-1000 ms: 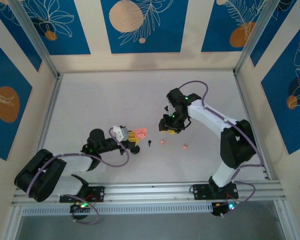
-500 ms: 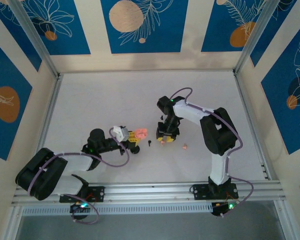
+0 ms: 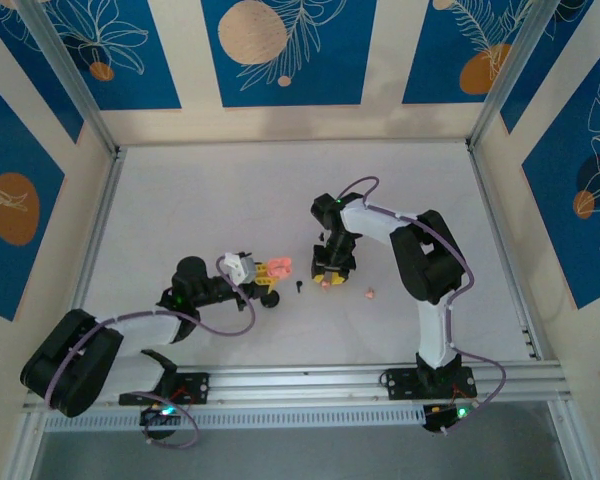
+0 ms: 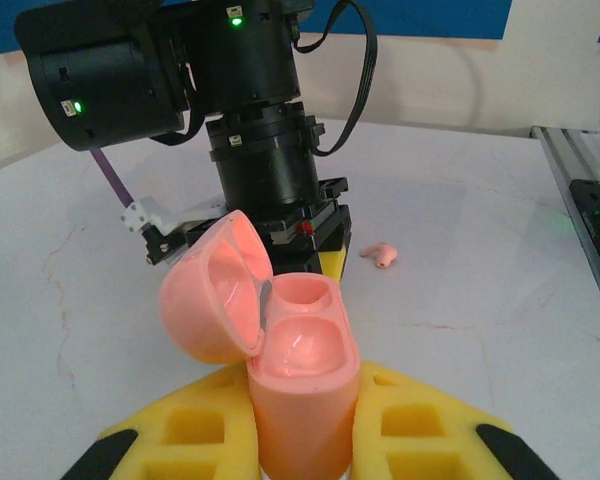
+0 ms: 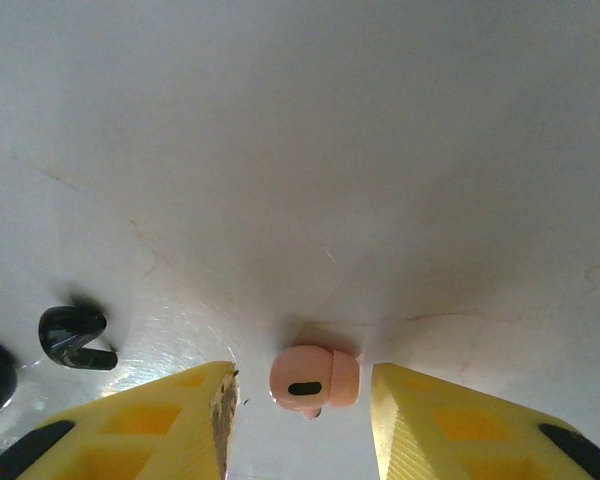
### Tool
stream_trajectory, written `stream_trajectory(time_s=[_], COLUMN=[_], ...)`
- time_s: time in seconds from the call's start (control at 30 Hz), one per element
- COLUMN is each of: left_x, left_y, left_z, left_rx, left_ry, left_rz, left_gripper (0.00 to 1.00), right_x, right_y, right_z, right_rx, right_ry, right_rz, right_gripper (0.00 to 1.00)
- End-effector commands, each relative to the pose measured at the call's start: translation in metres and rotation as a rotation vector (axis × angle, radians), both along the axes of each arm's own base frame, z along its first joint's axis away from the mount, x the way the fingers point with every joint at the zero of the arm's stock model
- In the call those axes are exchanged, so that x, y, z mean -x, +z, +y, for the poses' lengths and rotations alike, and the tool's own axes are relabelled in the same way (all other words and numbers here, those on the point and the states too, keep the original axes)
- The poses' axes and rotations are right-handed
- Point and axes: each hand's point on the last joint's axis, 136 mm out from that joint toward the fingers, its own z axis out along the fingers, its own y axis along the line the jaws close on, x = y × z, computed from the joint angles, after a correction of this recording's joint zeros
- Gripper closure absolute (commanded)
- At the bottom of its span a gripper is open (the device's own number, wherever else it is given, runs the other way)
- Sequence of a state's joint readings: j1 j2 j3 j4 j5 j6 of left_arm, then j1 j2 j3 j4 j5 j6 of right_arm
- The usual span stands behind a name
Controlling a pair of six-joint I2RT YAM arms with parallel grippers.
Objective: Insert wireless bluetooth earbuds into charging case
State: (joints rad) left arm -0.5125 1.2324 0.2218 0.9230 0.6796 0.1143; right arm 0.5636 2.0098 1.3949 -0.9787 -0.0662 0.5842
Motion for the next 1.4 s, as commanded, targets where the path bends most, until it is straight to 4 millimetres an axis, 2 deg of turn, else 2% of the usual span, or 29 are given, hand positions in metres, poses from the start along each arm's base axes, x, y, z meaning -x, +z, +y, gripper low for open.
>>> stream_trajectory(time_s=[0.0,0.3,0.87,1.37], left_x=[-0.003,-0.002,0.001,0.003], left_y=[0.011,0.01,0.011,0.01], left_z=[0.0,0.0,0.003,0.003], left_rx=[0.007,0.004,-0.009,-0.013], left_ry=[-0.01,-0.011,-0.007,-0.012], left_rz=[-0.037,-0.03,-0.035,-0.033], left_gripper=[0.86,0.86,0.86,0.86], right_x=[0.002,0.006,0.019,0.012], right_y=[-0.002,-0.004,-0.001,0.0], right_z=[-0.002,-0.001,-0.002,-0.005], right_rx=[0.032,0.031,0.053,0.05], right_ry=[0.0,-0.006,-0.008,-0.034], right_rz=[0.013,0.014,0.046,-0.027], right_gripper=[0.59,0.67,0.64,0.68])
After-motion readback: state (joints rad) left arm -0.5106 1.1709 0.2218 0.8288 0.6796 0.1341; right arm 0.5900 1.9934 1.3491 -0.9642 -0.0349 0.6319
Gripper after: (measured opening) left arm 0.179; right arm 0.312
